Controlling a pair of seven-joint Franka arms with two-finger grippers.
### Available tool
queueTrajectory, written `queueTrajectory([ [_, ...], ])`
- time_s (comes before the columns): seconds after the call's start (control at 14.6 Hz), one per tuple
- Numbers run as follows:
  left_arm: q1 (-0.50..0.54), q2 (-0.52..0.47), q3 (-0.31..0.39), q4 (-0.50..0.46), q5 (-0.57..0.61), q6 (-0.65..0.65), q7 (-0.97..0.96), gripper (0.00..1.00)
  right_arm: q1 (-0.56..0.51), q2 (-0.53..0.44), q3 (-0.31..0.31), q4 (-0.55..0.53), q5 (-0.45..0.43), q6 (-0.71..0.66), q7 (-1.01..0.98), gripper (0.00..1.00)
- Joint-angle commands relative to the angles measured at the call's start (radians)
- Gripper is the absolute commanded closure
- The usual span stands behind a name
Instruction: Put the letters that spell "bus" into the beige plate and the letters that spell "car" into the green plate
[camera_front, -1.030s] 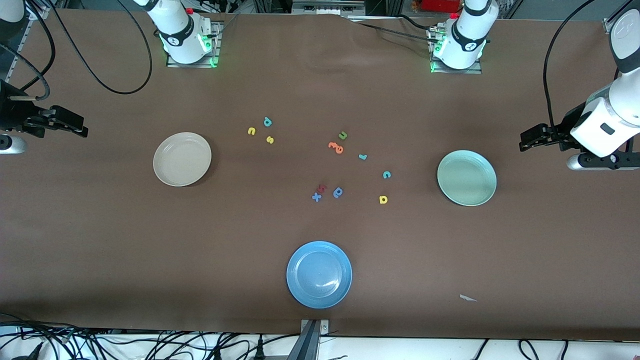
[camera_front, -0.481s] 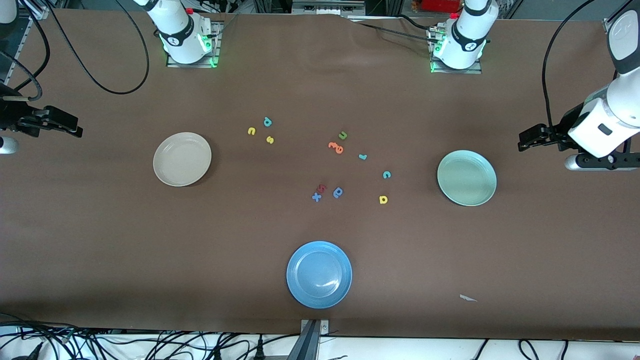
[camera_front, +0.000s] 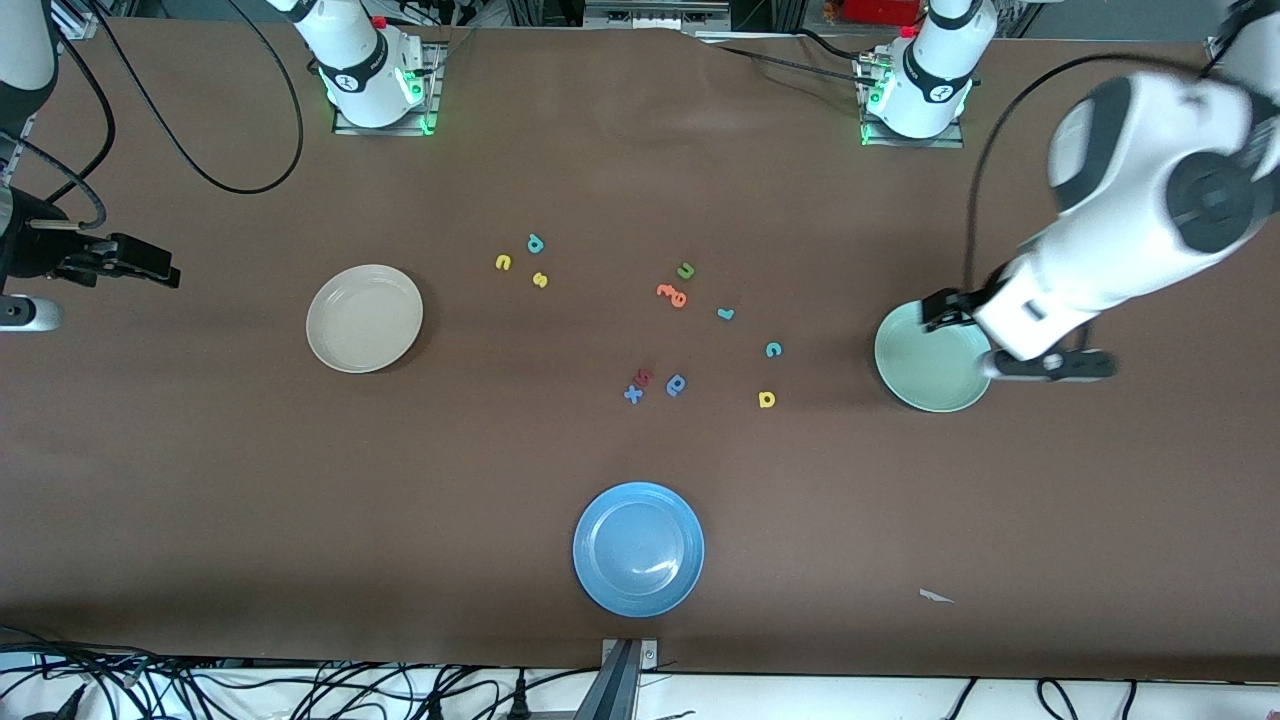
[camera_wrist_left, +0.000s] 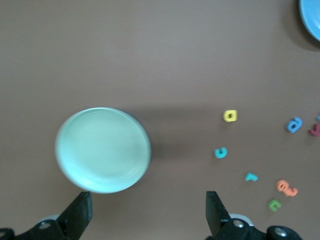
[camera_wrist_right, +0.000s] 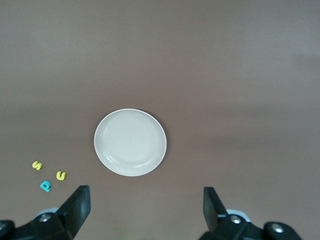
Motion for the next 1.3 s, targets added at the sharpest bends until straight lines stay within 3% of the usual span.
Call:
queueTrajectory([
  [0.0,-0.065,0.113,0.009,0.014,-0.034,0.108,-0.092,0.00,0.007,-0.002,0.011,0.017,0.037,-0.046,0.004,0.00],
  [0.21,-0.095,0.140,-0.002,-0.021,-0.037,0.150,-0.146,0.00,0.030,0.007,0.011,0.015,0.037,-0.059,-0.010,0.00],
  [0.34,-0.096,0.139,-0.037,-0.104,-0.036,0.264,-0.213,0.00,0.046,0.018,0.011,0.014,0.040,-0.059,-0.004,0.00],
  [0.48,-0.096,0.134,-0.084,-0.202,-0.033,0.407,-0.285,0.00,0.051,0.026,0.014,-0.053,0.109,-0.019,0.001,0.00],
  [0.62,-0.098,0.133,-0.112,-0.285,-0.027,0.505,-0.328,0.00,0.051,-0.008,0.098,-0.171,0.129,0.103,0.016,0.00],
  [0.82,-0.114,0.134,-0.123,-0.395,-0.023,0.644,-0.342,0.00,0.051,-0.039,0.259,-0.366,0.115,0.318,0.194,0.00],
  [0.96,-0.124,0.140,-0.123,-0.467,-0.023,0.775,-0.373,0.00,0.051,-0.050,0.311,-0.480,0.109,0.459,0.258,0.00],
  [1.24,-0.168,0.193,-0.120,-0.469,-0.020,0.830,-0.434,0.00,0.051,-0.088,0.451,-0.707,0.106,0.725,0.424,0.00],
])
